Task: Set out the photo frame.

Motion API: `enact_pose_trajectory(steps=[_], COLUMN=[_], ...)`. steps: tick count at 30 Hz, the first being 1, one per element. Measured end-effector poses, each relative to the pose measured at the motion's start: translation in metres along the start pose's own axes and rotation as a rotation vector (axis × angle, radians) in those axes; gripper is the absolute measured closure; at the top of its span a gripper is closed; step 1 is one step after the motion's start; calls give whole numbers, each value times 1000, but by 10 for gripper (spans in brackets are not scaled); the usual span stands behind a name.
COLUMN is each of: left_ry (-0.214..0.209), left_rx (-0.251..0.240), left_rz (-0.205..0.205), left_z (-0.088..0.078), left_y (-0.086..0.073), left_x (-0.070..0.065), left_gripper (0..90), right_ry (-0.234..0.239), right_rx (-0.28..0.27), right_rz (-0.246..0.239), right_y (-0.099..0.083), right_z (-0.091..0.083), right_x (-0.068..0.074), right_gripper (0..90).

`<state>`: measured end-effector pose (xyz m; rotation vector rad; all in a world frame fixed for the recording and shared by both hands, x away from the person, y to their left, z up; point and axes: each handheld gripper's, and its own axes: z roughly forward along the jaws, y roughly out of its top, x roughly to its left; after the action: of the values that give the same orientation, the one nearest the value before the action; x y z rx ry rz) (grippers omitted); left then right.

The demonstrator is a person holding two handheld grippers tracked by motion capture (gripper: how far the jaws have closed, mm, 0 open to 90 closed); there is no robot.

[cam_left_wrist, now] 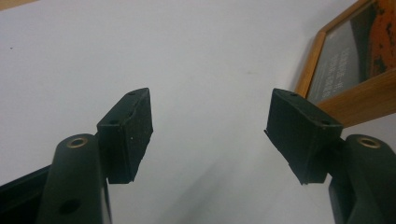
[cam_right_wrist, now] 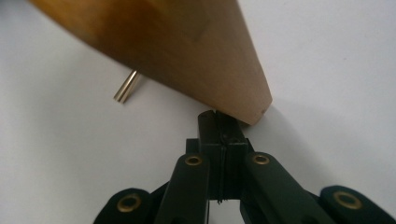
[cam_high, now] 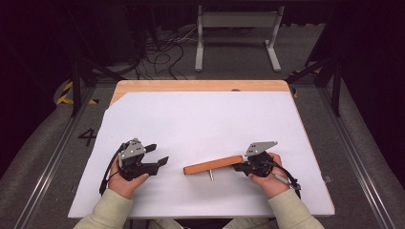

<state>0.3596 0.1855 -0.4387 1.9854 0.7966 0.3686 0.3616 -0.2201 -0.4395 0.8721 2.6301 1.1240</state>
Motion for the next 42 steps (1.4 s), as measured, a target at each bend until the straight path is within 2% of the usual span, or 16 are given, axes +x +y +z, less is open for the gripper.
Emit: enact_pose_trajectory(steps=[5, 6, 8, 15, 16, 22, 29, 31, 34, 35, 37, 39, 42], left_ry=[11, 11, 14, 36, 39, 53, 54, 40, 5, -10, -35, -51, -76], left_rx=[-2, 0, 6, 7, 7, 9, 13, 17, 15, 22, 26, 34, 44], left_rz=[21, 13, 31, 17, 5, 2, 4, -2, -5, 9, 24, 37, 45], left_z=[-1, -1, -2, -11, -14, -19, -22, -22, -21, -20, -18, -16, -13], left_y=[0, -1, -2, -8, -10, -14, -17, -17, -16, -15, -13, -11, -9], left_x=[1, 0, 0, 1, 1, 3, 3, 3, 1, 0, -3, -6, -9], left_gripper=[318, 318, 318, 315, 314, 311, 313, 321, 411, 452, 576, 671, 800], right_ry=[-21, -31, -39, -49, -48, -25, -23, -23, -32, -35, -70, -113, -152], right_rx=[-6, -8, -8, -21, -31, -47, -46, -44, -44, -48, -47, -38, -45], right_rz=[8, 5, 11, 19, 22, 49, 42, 39, 33, 36, 28, 9, 8], right_y=[12, 13, 18, 30, 33, 43, 55, 57, 57, 57, 56, 54, 49], right_z=[8, 9, 13, 22, 24, 32, 40, 41, 40, 39, 31, 24, 11], right_x=[-10, -13, -17, -26, -29, -37, -39, -39, -39, -39, -38, -37, -36], right_gripper=[900, 900, 900, 900, 900, 900, 900, 900, 900, 900, 900, 900, 900])
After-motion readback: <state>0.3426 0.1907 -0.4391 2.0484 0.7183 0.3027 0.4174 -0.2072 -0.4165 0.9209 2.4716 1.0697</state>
